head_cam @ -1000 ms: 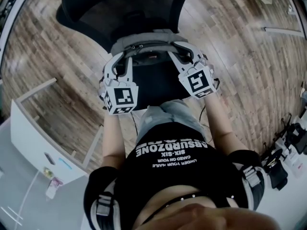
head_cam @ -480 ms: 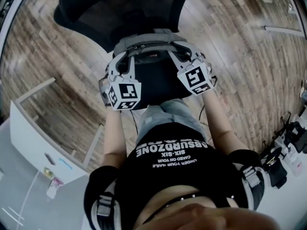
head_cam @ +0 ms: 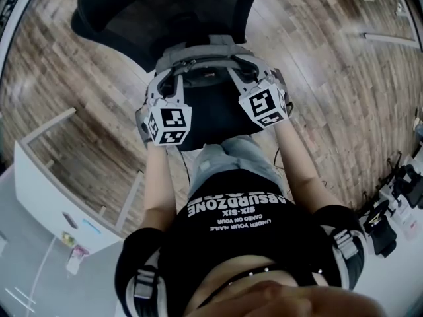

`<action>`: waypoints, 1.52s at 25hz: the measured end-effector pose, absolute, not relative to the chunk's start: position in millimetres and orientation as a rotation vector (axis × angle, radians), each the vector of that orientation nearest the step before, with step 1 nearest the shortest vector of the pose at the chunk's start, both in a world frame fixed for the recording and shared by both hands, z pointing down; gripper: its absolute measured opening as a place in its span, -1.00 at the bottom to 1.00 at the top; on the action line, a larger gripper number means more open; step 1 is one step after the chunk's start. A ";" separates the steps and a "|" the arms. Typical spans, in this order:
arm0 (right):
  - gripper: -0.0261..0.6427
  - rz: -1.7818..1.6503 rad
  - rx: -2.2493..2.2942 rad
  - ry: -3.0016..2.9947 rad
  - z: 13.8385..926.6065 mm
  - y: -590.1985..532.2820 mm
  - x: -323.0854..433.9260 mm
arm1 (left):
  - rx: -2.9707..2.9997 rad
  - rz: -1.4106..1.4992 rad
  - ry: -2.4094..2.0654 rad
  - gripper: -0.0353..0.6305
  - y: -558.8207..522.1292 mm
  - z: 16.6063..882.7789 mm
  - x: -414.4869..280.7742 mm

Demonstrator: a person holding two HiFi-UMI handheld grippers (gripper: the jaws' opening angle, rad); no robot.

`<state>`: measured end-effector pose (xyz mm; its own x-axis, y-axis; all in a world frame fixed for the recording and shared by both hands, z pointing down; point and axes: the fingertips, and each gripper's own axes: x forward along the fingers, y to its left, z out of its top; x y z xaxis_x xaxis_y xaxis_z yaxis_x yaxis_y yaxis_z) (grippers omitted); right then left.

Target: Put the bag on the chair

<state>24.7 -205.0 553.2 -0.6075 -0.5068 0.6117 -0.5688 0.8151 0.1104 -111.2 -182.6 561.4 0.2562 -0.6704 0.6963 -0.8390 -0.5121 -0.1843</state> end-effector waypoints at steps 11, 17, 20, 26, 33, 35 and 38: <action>-0.66 0.077 0.812 -2.357 566.6 -229.4 20.7 | 2.258 0.922 -1.503 -0.70 -211.7 578.8 -117.1; -0.67 0.087 0.851 -2.347 573.5 -244.2 15.4 | 2.219 0.822 -1.544 -0.70 -229.1 589.4 -123.9; -0.67 0.104 0.866 -2.352 577.6 -254.8 14.1 | 2.206 0.818 -1.568 -0.70 -240.4 594.3 -125.8; -0.67 0.141 0.892 -2.333 587.4 -281.2 12.5 | 2.136 0.820 -1.564 -0.70 -270.4 607.0 -127.0; -0.67 0.133 0.902 -2.313 594.7 -299.0 6.2 | 2.098 0.846 -1.574 -0.71 -291.1 619.3 -131.6; -0.67 0.112 0.918 -2.304 595.5 -300.6 5.0 | 2.089 0.862 -1.576 -0.71 -294.0 621.2 -132.0; -0.65 0.092 0.909 -2.319 590.8 -299.5 5.2 | 2.118 0.804 -1.563 -0.71 -293.5 615.0 -132.2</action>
<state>5.2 -299.5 590.8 -0.5575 -0.5873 0.5868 -0.6319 0.7586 0.1590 -132.2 -293.5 615.0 0.2150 -0.7304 0.6483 -0.9521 -0.3046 -0.0273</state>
